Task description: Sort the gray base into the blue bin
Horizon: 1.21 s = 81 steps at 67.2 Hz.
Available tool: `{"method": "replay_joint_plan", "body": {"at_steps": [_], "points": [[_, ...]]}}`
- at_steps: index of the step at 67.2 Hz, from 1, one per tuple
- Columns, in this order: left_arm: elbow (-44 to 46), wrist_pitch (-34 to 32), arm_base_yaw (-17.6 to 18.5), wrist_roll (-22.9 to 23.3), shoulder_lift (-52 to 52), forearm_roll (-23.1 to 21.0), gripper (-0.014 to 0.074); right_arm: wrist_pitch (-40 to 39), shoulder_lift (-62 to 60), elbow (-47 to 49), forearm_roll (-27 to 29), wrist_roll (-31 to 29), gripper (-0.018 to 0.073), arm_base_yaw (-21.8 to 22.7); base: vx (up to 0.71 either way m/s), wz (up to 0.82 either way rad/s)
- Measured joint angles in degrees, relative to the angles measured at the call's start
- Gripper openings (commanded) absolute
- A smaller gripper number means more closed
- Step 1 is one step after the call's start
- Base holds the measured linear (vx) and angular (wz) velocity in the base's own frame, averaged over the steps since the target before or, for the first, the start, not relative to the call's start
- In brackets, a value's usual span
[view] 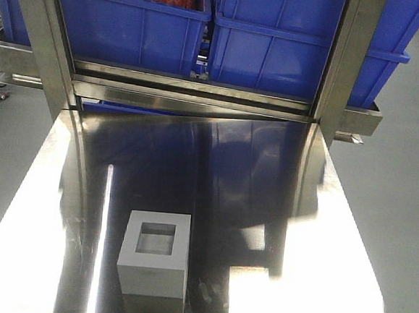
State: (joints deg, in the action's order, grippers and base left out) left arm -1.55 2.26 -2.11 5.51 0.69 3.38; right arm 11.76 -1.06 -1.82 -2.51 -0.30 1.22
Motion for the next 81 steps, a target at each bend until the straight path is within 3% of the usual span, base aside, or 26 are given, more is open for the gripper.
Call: {"method": "replay_joint_plan", "body": {"at_steps": [81], "points": [[0.00,0.00,0.00,0.00,0.00,0.00,-0.0007,0.00,0.00,0.00,0.00,0.00,-0.0005,0.00,0.00,0.00]]}}
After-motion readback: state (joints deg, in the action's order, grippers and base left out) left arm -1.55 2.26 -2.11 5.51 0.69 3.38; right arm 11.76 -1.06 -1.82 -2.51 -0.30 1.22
